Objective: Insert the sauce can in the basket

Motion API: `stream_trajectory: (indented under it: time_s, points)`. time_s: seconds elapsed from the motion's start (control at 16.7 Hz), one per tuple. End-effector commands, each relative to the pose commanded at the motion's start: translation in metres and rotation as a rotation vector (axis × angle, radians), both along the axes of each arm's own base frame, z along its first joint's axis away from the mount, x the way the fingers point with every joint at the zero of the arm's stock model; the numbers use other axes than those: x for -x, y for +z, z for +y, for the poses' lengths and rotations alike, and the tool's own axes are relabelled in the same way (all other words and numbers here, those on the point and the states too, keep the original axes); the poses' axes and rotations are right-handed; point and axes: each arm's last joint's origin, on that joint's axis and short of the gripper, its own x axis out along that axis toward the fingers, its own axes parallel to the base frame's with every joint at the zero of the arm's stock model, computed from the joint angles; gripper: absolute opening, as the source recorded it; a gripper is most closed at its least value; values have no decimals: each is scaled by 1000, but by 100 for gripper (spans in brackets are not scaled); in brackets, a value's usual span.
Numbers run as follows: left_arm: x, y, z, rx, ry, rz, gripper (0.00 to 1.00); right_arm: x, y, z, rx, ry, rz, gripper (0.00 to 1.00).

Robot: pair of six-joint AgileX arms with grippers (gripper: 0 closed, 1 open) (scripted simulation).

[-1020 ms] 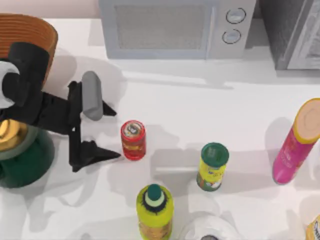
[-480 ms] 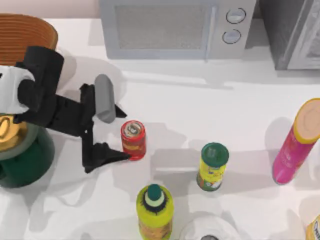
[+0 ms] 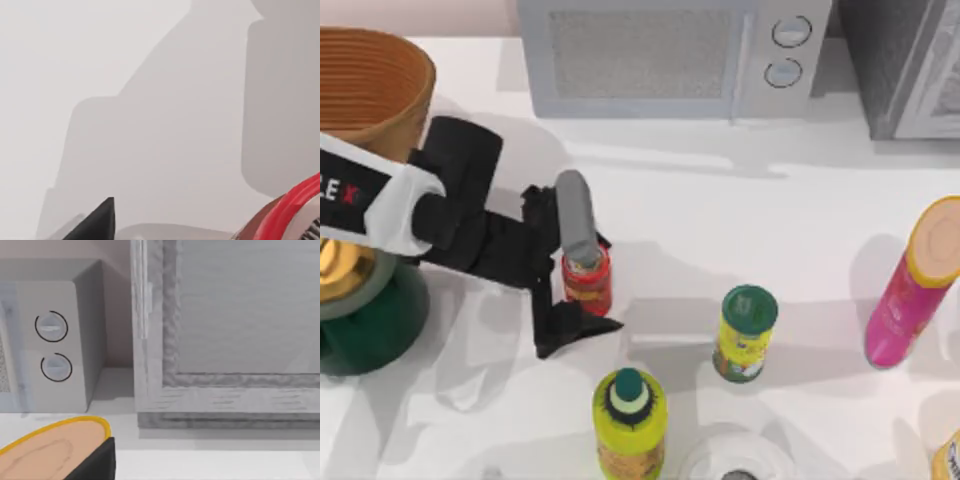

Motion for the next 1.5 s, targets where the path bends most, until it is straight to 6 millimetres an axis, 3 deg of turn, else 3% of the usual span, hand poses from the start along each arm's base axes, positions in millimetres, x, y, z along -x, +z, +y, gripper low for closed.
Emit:
stream_trajectory:
  time_s: [0.12, 0.9, 1.5]
  points:
    - [0, 0, 0, 0, 0, 0, 100, 0, 0, 0, 0, 0, 0, 100]
    - [0, 0, 0, 0, 0, 0, 2, 0, 0, 0, 0, 0, 0, 100]
    - [-1, 2, 1, 1, 3, -5, 0, 0, 0, 0, 0, 0, 0, 100]
